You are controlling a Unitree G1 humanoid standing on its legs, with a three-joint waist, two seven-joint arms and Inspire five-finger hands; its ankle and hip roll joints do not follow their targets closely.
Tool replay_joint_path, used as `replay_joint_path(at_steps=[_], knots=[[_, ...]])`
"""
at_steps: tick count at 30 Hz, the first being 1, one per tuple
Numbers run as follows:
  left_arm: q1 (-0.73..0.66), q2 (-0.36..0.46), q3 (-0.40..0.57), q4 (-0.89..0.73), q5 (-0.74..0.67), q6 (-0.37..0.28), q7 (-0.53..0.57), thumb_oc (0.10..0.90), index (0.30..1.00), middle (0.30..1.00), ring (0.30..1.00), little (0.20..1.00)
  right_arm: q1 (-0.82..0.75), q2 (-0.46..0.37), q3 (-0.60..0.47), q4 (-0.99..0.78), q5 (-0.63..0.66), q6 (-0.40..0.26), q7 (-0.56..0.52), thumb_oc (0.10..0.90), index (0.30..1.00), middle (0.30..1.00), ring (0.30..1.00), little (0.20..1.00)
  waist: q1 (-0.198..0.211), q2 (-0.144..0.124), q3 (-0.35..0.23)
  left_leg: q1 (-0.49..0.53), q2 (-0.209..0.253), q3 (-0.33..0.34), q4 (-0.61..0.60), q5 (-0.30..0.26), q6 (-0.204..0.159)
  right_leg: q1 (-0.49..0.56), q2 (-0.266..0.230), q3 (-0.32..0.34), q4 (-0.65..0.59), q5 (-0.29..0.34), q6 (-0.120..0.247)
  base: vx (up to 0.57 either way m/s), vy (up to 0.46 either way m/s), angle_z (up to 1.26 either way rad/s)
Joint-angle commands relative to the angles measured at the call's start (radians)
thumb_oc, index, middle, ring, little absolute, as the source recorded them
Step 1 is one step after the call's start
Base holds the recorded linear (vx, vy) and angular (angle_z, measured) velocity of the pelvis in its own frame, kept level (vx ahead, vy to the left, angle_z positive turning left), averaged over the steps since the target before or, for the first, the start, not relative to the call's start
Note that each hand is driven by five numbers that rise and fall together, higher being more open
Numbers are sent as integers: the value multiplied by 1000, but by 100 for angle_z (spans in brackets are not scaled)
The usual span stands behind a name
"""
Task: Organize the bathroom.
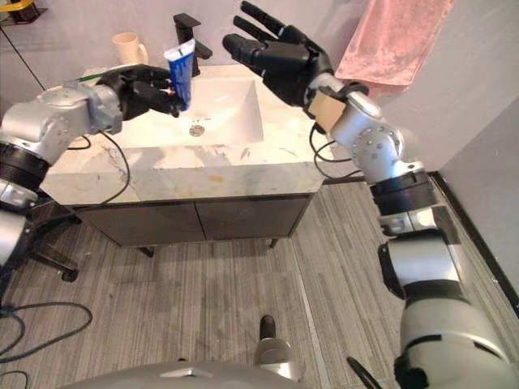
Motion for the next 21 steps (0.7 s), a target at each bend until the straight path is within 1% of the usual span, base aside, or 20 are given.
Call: replay_joint_path(at_steps=[1, 6, 9, 13, 18, 21], knots=[[-110, 44, 33, -50, -65, -75, 34, 400, 300, 300, 300, 300, -138, 41, 21, 23, -50, -48, 75, 800, 900, 900, 900, 900, 17, -19, -126, -37, -56, -94, 72, -58, 57, 65, 65, 43, -8, -137, 33, 0, 0, 0], [-83, 6, 45, -51, -62, -86, 38, 400, 300, 300, 300, 300, -126, 76, 45, 26, -89, -49, 101, 800, 900, 900, 900, 900, 17, -20, -118, -38, -57, -100, 76, -58, 59, 67, 66, 51, -8, -138, 31, 0, 0, 0], [-79, -10, 44, -52, -44, -88, 44, 400, 300, 300, 300, 300, -129, 81, 54, 32, -99, -58, 121, 800, 900, 900, 900, 900, 17, -21, -113, -39, -56, -102, 73, -56, 60, 67, 65, 52, -8, -137, 31, 0, 0, 0], [-78, -13, 39, -49, -31, -93, 50, 400, 300, 300, 300, 300, -135, 74, 59, 42, -116, -76, 131, 800, 900, 900, 900, 900, 18, -23, -110, -38, -57, -105, 71, -55, 59, 67, 63, 49, -8, -136, 33, 0, 0, 0], [-78, -7, 43, -43, -7, -81, 34, 400, 300, 300, 300, 300, -155, 63, 56, 51, -135, -94, 128, 800, 900, 900, 900, 900, 19, -27, -111, -39, -56, -101, 78, -59, 59, 69, 64, 47, -8, -136, 33, 0, 0, 0], [-72, 2, 46, -35, -2, -80, 33, 400, 300, 300, 300, 300, -169, 36, 52, 61, -136, -105, 135, 800, 900, 900, 900, 900, 17, -29, -117, -36, -54, -98, 80, -62, 59, 72, 66, 49, -8, -137, 33, 0, 0, 0]])
